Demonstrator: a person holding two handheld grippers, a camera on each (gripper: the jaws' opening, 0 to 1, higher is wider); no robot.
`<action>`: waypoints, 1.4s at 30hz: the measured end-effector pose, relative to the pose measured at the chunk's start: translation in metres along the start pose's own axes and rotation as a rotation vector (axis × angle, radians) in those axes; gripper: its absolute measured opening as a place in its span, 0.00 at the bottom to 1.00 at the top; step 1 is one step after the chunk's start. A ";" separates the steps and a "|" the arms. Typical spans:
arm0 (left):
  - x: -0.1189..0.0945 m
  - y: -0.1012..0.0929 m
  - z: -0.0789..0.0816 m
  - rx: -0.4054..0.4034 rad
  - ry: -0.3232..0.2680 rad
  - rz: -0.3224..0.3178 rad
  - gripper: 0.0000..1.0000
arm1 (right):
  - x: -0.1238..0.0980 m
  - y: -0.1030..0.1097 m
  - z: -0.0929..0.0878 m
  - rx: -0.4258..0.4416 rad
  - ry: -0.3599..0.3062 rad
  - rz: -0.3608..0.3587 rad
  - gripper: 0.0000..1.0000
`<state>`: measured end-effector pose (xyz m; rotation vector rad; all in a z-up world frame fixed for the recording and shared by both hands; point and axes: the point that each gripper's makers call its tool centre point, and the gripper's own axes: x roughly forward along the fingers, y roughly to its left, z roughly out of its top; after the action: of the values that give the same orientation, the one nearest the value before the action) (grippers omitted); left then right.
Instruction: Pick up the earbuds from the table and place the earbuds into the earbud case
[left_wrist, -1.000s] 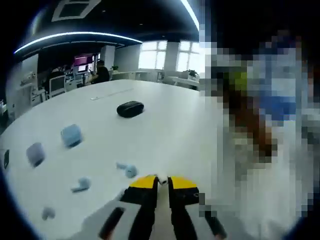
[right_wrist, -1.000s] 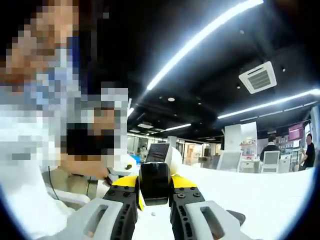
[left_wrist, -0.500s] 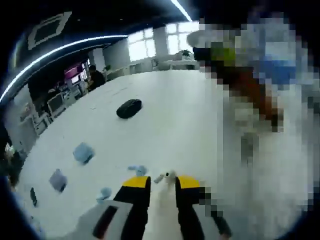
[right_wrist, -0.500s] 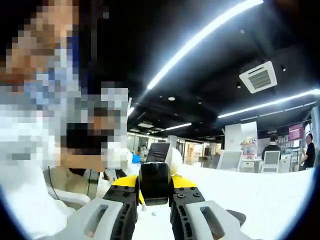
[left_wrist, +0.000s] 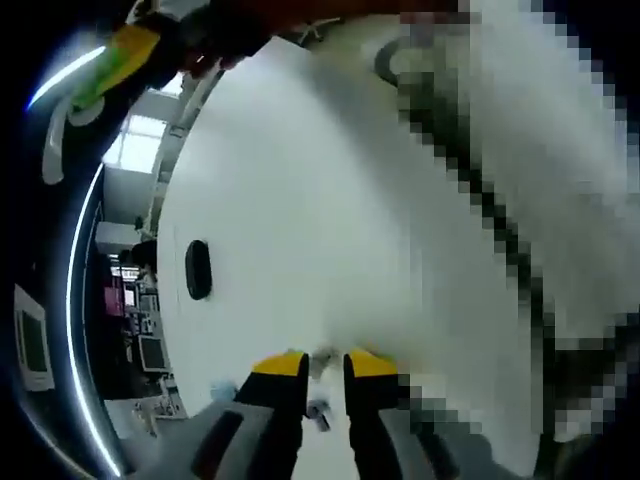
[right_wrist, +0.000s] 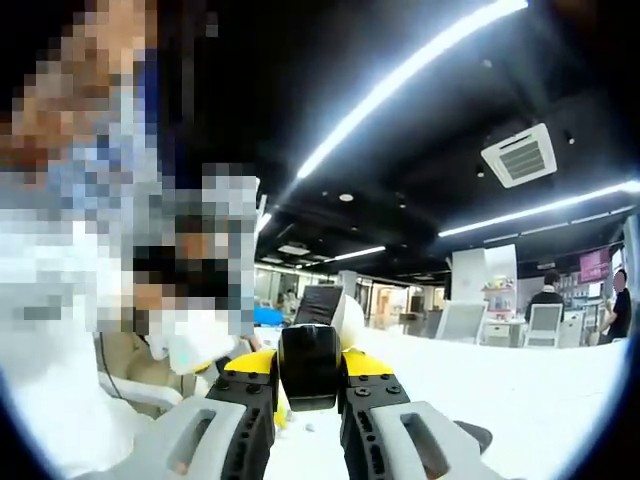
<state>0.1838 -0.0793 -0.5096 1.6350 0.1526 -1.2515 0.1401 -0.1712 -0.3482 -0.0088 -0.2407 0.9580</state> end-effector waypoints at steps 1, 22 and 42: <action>0.003 0.004 -0.003 -0.003 0.001 -0.005 0.17 | 0.000 0.000 0.000 0.001 -0.001 0.002 0.22; -0.002 0.028 -0.010 -0.321 -0.140 -0.040 0.12 | -0.001 0.002 -0.001 0.006 0.006 0.011 0.22; -0.078 0.130 -0.015 -1.299 -0.921 -0.061 0.12 | 0.014 -0.017 -0.031 -0.049 0.084 -0.143 0.21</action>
<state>0.2391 -0.0936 -0.3681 -0.0877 0.3352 -1.3504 0.1683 -0.1664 -0.3736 -0.0758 -0.1851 0.8075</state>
